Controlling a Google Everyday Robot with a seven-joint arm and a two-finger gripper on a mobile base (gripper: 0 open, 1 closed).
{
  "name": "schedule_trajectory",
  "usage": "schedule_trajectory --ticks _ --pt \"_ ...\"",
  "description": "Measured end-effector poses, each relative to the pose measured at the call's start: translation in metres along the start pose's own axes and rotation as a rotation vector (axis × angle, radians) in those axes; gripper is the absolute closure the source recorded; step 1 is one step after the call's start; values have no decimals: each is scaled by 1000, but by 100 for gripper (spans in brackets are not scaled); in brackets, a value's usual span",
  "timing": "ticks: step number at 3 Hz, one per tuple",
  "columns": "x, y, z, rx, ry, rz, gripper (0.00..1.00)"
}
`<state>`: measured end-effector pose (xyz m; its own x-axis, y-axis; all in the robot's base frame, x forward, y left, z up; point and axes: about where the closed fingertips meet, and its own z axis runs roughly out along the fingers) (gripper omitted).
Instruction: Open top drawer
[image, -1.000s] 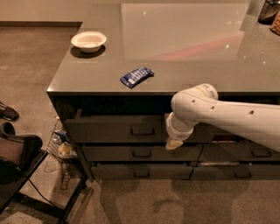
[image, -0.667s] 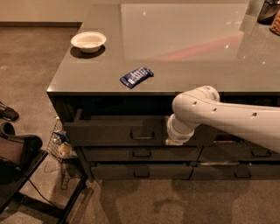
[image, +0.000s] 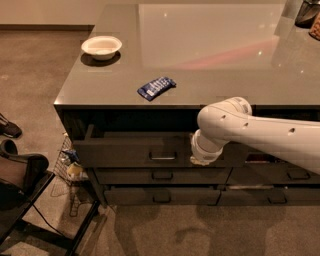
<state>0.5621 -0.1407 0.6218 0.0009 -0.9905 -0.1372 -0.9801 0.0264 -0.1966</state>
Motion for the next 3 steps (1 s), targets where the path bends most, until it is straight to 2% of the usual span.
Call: schedule_trajectory --ticks 3 --pt "0 0 -1 0 0 0 100"
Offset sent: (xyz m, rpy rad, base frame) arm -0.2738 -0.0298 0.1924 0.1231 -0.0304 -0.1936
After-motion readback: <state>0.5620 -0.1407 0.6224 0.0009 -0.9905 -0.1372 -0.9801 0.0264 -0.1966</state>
